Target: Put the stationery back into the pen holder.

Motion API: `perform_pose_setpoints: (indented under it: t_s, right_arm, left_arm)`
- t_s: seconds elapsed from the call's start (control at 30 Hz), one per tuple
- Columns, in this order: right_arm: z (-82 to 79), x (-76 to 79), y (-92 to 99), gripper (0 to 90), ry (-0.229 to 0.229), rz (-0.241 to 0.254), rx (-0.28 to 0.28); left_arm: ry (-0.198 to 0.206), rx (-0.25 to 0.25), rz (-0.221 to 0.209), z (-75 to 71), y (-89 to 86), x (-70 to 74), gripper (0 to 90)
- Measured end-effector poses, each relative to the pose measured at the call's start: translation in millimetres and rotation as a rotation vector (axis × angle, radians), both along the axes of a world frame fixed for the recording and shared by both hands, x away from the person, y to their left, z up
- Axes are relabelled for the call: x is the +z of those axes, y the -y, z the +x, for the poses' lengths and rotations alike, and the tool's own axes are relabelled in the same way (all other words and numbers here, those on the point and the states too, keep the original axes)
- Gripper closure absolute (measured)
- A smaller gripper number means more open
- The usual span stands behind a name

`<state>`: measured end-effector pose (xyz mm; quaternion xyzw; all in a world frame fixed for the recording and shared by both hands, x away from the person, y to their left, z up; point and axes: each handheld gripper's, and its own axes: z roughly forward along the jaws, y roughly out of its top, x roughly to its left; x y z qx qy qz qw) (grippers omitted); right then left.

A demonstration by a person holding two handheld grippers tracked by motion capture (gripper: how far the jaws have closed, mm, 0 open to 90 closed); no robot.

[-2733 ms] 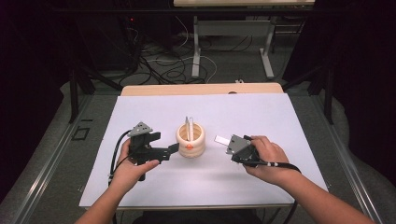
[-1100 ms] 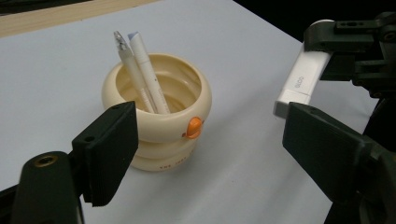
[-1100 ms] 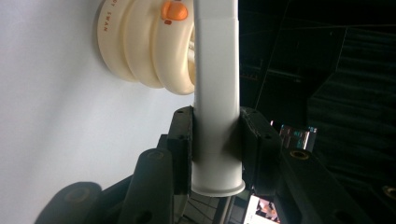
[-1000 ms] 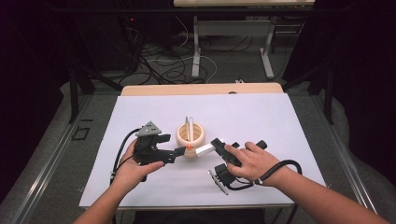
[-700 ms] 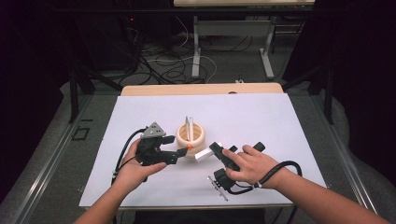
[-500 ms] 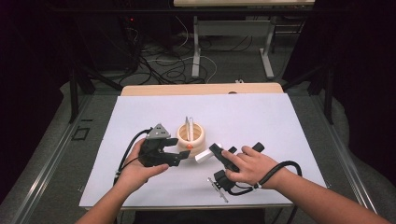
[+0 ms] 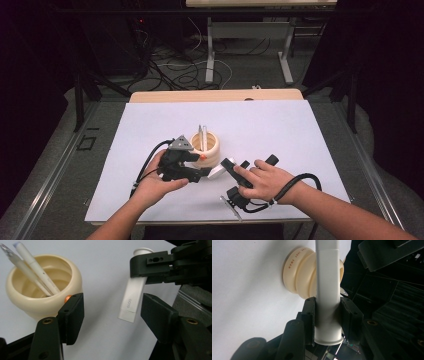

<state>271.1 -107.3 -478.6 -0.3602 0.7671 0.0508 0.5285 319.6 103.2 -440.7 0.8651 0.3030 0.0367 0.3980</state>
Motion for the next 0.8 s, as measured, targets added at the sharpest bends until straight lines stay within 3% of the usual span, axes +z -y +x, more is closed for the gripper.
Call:
perform_pose_setpoints:
  t_s: [0.3,0.8]
  right_arm:
    - [-2.7,-4.4,-4.4,67.2,0.015,-0.028,0.045]
    - [-5.3,-7.4,-6.4,67.2,0.023,-0.040,0.073]
  left_arm:
    - [-0.053,-0.035,0.047,-1.5,9.8,-3.1,40.7]
    - [-0.069,-0.089,0.145,-0.3,27.2,-8.3,54.9]
